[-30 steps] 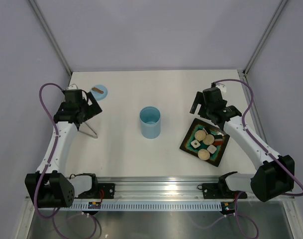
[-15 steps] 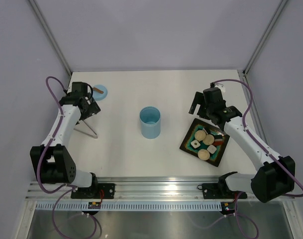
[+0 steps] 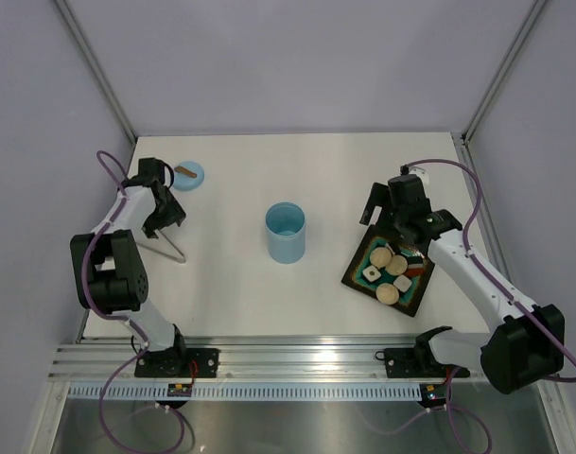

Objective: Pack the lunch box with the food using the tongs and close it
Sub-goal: Pick up the clamp at the center of the board.

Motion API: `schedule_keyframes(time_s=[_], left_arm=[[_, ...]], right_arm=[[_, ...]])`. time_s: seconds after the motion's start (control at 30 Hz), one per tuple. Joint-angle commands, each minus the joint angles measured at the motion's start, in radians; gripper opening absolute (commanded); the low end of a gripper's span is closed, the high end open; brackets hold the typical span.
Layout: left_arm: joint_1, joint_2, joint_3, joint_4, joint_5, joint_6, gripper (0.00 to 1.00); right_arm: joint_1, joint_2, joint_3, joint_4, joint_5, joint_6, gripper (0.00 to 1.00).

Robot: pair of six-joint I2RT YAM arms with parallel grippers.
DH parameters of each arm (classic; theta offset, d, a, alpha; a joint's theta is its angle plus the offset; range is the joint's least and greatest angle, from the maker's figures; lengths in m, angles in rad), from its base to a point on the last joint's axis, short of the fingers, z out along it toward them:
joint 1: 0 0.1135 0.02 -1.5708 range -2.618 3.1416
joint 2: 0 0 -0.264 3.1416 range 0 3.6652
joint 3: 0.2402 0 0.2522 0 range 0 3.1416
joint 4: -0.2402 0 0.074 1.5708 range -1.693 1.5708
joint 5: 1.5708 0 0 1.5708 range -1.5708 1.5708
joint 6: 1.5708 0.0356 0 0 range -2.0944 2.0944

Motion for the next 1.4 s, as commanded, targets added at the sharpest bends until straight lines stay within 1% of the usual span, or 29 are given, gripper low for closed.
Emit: schedule_keyframes(time_s=[0.0,0.03,0.17,0.3,0.57,0.6,0.67,0.7,0.73,0.83,0.87,0.97,1.1,1.13,1.23,1.27,1.33,1.37], left_arm=[[0.033,0.035,0.001,0.092,0.075,0.03,0.65],[0.039,0.04,-0.004,0.102,0.086,0.031,0.63],[0.056,0.058,-0.026,0.145,0.12,0.05,0.6],[0.061,0.074,-0.047,0.167,0.115,0.051,0.52],[0.064,0.138,-0.068,0.19,0.1,0.036,0.51],[0.064,0.141,-0.069,0.194,0.1,0.037,0.48],[0.064,0.157,-0.067,0.184,0.096,0.037,0.4],[0.064,0.161,-0.062,0.178,0.089,0.036,0.38],[0.062,0.16,-0.061,0.172,0.083,0.025,0.31],[0.059,0.135,-0.067,0.167,0.085,0.024,0.2],[0.051,0.125,-0.069,0.161,0.074,0.024,0.1],[0.039,0.071,-0.07,0.129,0.041,0.02,0.0],[0.005,-0.021,-0.039,0.057,-0.01,0.022,0.0],[-0.007,-0.071,-0.03,0.043,-0.022,0.033,0.0],[-0.057,-0.142,0.033,-0.014,-0.047,0.048,0.0],[-0.085,-0.177,0.083,-0.048,-0.049,0.05,0.0],[-0.108,-0.199,0.141,-0.08,-0.05,0.05,0.0],[-0.149,-0.205,0.175,-0.121,-0.047,0.047,0.0]], right_arm=[[-0.004,-0.032,-0.019,0.043,-0.024,0.018,1.0],[-0.004,-0.031,-0.028,0.046,-0.028,0.018,0.99],[-0.002,-0.022,-0.044,0.051,-0.025,0.012,0.99],[-0.002,-0.011,-0.053,0.049,-0.03,0.009,0.98],[-0.002,-0.006,-0.076,0.069,-0.045,0.024,0.93],[-0.002,-0.005,-0.077,0.071,-0.05,0.024,0.92],[-0.004,-0.003,-0.082,0.072,-0.05,0.027,0.91],[-0.002,-0.002,-0.084,0.071,-0.054,0.029,0.91],[-0.002,-0.005,-0.09,0.074,-0.057,0.029,0.91],[-0.002,-0.006,-0.097,0.077,-0.071,0.03,0.9],[-0.002,-0.006,-0.097,0.077,-0.071,0.032,0.9],[-0.002,-0.008,-0.097,0.068,-0.056,0.032,0.9],[-0.004,-0.005,-0.096,0.066,-0.056,0.026,0.9],[-0.004,-0.002,-0.093,0.066,-0.053,0.024,0.9],[-0.002,0.003,-0.077,0.045,-0.015,0.032,0.92],[-0.004,0.004,-0.07,0.027,0.01,0.034,0.93],[-0.005,0.009,-0.047,0.007,0.032,0.037,0.94],[-0.008,0.009,-0.039,-0.001,0.042,0.038,0.94]])
